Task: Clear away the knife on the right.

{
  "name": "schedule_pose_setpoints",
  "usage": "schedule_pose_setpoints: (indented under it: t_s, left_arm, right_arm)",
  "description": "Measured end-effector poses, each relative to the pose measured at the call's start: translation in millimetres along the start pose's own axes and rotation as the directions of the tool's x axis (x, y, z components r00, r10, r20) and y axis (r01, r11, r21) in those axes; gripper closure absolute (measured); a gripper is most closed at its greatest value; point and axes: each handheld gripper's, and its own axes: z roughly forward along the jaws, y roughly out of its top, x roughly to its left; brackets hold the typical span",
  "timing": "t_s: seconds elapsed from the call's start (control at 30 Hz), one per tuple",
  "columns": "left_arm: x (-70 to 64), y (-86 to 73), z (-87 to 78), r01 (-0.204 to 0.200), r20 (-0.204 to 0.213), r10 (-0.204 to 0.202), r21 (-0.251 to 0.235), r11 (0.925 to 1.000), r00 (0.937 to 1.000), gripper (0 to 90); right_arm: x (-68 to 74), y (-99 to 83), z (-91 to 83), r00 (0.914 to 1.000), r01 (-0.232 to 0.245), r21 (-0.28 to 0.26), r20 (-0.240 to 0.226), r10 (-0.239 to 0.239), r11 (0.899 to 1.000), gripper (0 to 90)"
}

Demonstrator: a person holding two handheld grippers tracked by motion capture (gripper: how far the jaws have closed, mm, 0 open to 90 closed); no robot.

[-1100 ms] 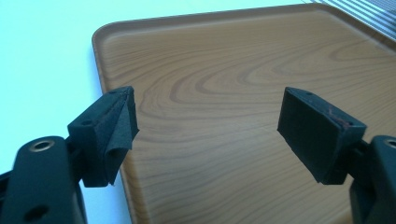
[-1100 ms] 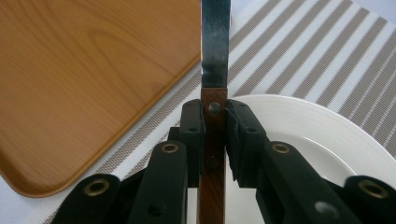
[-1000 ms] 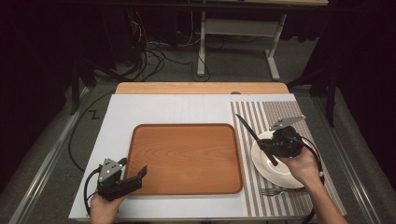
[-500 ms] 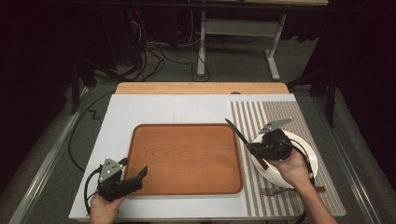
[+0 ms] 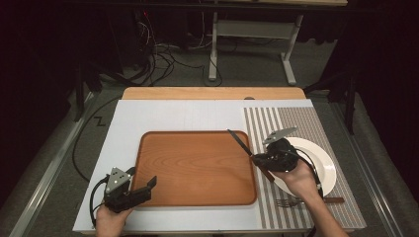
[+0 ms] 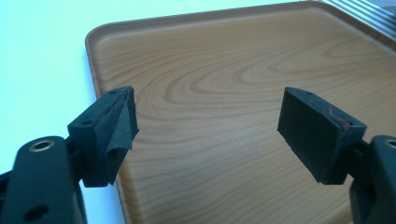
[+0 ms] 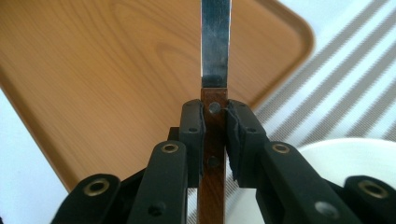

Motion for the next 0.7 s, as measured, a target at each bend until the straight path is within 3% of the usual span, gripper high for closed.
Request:
schedule_pose_setpoints:
  t_s: [0.4, 0.7]
  left_arm:
    - [0.0, -0.1, -0.2, -0.003, 0.001, 0.003, 0.0, 1.0, 1.0, 20.9]
    - [-0.4, -0.2, -0.5, -0.006, 0.003, 0.006, -0.001, 1.0, 1.0, 20.9]
  right_arm:
    - [30.9, 20.6, 38.0, 0.9966, 0.052, 0.056, -0.066, -0.048, 0.997, 78.1]
    - [45.1, 24.7, 69.3, 0.9943, 0.088, 0.125, -0.071, -0.079, 0.988, 78.0]
